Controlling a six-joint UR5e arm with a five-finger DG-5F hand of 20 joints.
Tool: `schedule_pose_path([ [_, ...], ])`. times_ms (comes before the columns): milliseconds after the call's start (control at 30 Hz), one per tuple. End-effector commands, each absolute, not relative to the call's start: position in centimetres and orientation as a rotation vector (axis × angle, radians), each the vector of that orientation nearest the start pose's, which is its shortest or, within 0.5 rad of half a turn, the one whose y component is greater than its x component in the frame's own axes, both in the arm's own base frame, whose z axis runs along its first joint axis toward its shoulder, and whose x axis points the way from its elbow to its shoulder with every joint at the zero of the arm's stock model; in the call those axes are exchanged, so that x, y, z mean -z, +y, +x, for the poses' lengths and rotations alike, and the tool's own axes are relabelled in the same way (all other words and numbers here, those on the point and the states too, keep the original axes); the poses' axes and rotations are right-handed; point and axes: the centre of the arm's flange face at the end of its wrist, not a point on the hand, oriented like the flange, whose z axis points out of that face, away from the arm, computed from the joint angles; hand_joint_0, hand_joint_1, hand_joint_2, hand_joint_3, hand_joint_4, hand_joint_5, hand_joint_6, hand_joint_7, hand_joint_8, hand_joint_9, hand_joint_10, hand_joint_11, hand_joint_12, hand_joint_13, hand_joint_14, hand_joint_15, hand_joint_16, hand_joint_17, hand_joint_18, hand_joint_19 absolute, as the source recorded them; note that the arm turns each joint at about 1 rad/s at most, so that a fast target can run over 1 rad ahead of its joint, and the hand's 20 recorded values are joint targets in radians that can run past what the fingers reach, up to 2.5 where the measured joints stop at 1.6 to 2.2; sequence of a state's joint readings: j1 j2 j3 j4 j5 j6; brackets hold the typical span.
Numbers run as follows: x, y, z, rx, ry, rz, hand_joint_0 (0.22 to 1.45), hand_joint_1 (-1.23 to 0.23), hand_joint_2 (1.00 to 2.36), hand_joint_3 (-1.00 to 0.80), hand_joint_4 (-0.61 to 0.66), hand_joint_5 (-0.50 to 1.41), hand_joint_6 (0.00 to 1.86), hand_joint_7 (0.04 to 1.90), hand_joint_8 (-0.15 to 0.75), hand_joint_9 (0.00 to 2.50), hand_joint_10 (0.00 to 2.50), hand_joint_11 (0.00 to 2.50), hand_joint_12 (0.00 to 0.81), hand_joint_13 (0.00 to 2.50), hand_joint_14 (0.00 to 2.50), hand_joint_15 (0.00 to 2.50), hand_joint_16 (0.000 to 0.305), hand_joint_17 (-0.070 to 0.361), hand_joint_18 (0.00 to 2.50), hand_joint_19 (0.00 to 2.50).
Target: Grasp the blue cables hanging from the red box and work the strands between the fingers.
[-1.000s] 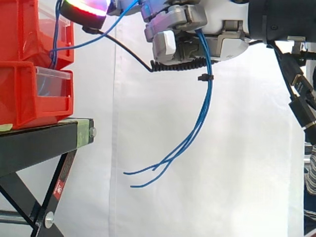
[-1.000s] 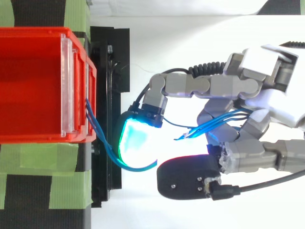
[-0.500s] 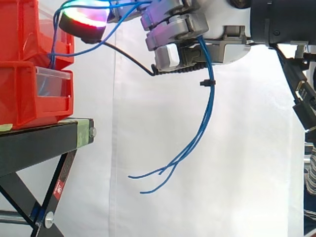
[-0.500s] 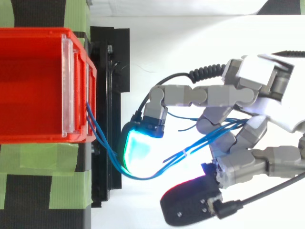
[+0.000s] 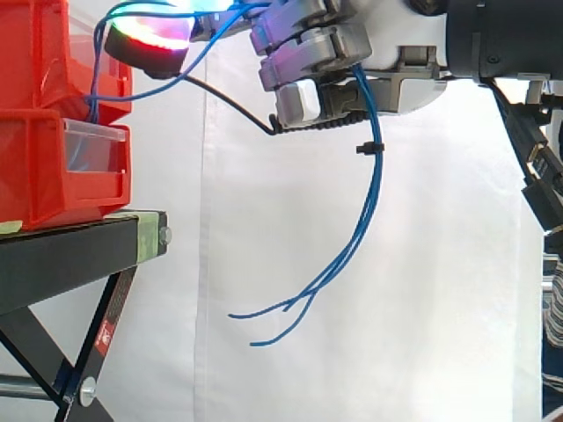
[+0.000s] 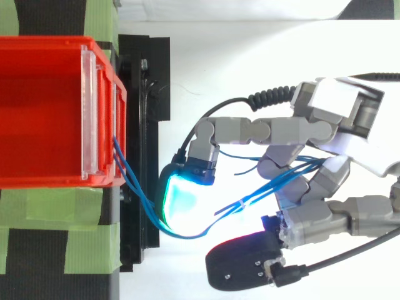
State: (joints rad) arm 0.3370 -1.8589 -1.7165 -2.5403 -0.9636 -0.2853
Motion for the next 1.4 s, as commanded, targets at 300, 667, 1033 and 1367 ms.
schedule_pose_path([
  [300, -31.95, 0.93, 60.39, -0.893, 1.017, 1.107, 0.77, -0.76, 1.01, -0.82, 0.19, 0.33, 0.00, 1.37, 0.532, 1.78, 2.50, 2.50, 0.684, 1.96, 2.50, 1.71, 0.243, 0.182, 2.50, 0.60],
  [667, -31.93, 0.95, 60.37, -0.887, 1.026, 1.101, 0.84, -0.83, 1.01, -0.76, 0.16, 0.16, 0.17, 1.32, 0.532, 1.78, 2.50, 2.50, 0.684, 1.96, 2.50, 1.71, 0.243, 0.182, 2.50, 0.60],
  [1033, -31.85, 0.93, 60.31, -0.860, 1.045, 1.086, 0.93, -0.85, 1.01, -0.64, 0.16, 0.03, 0.48, 1.21, 0.532, 1.78, 2.50, 2.50, 0.684, 1.96, 2.50, 1.71, 0.243, 0.182, 2.50, 0.60],
  [1367, -31.62, 0.90, 60.12, -0.820, 1.086, 1.067, 0.95, -0.83, 1.01, -0.59, 0.19, 0.03, 0.59, 1.14, 0.532, 1.78, 2.50, 2.50, 0.684, 1.96, 2.50, 1.71, 0.243, 0.182, 2.50, 0.60],
])
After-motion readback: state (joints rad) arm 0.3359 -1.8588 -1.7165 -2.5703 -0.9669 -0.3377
